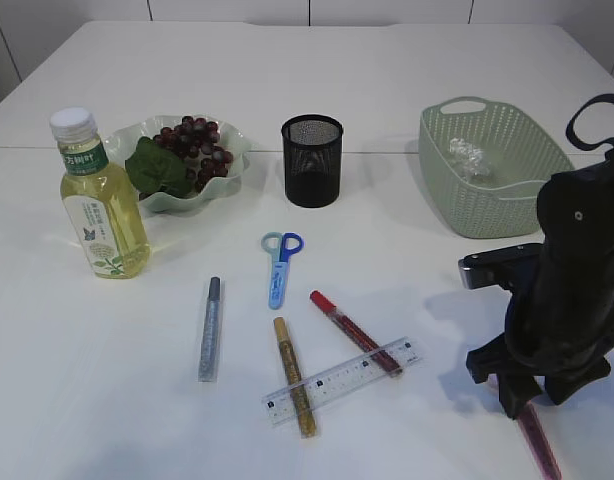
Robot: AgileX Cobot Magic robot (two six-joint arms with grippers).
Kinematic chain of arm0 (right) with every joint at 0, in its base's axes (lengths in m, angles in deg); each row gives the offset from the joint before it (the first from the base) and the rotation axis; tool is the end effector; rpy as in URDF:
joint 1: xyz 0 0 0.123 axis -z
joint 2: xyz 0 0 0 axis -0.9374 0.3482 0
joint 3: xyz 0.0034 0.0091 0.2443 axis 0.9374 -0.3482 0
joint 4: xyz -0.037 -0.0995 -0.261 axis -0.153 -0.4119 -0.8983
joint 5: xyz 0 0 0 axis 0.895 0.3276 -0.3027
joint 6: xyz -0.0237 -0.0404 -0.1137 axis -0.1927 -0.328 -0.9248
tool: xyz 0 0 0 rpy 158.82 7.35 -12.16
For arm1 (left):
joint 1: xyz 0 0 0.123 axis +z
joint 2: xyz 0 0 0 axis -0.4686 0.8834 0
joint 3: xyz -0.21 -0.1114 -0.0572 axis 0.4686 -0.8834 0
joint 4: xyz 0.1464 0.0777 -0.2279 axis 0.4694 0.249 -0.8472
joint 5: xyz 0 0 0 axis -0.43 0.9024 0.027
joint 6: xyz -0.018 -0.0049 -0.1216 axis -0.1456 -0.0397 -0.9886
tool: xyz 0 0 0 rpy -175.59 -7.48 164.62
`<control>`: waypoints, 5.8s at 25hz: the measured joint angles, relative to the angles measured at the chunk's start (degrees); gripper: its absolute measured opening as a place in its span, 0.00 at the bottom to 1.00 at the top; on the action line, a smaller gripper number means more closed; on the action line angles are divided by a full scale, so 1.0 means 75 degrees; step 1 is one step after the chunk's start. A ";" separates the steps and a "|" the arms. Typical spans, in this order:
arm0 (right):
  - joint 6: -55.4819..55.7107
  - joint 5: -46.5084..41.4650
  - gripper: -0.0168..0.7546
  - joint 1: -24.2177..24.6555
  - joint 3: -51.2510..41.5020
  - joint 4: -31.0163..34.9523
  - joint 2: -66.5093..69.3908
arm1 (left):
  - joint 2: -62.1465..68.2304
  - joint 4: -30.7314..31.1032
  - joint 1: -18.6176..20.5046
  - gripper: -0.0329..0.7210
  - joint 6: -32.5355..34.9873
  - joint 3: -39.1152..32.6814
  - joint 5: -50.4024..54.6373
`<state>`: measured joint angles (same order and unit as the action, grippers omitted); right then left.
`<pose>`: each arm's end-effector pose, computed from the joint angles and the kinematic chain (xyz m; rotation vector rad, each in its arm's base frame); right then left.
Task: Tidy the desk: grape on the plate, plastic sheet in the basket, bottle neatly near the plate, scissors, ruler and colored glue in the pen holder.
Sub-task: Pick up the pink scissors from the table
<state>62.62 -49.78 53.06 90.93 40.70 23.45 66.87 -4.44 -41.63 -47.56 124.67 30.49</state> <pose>0.2892 0.0816 0.0225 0.3497 -3.0791 0.0659 0.1691 -0.0443 0.2215 0.1612 2.8163 -0.1203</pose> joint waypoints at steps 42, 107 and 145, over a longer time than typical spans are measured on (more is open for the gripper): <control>0.0562 -0.0407 0.39 0.0000 0.0126 0.0659 0.0205 | 0.0000 0.0359 0.0000 0.62 0.0000 0.0000 0.0000; 0.0065 -0.0505 0.30 -0.0037 0.0142 0.0570 0.0209 | 0.0000 0.0377 0.0000 0.62 0.0000 0.0000 0.0000; -0.0219 -0.0409 0.30 -0.0037 0.0179 0.0510 -0.0182 | 0.0000 0.0414 0.0000 0.62 0.0000 0.0000 0.0000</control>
<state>60.97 -52.85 52.79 92.28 44.52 22.09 66.87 -1.33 -41.63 -47.56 124.67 30.49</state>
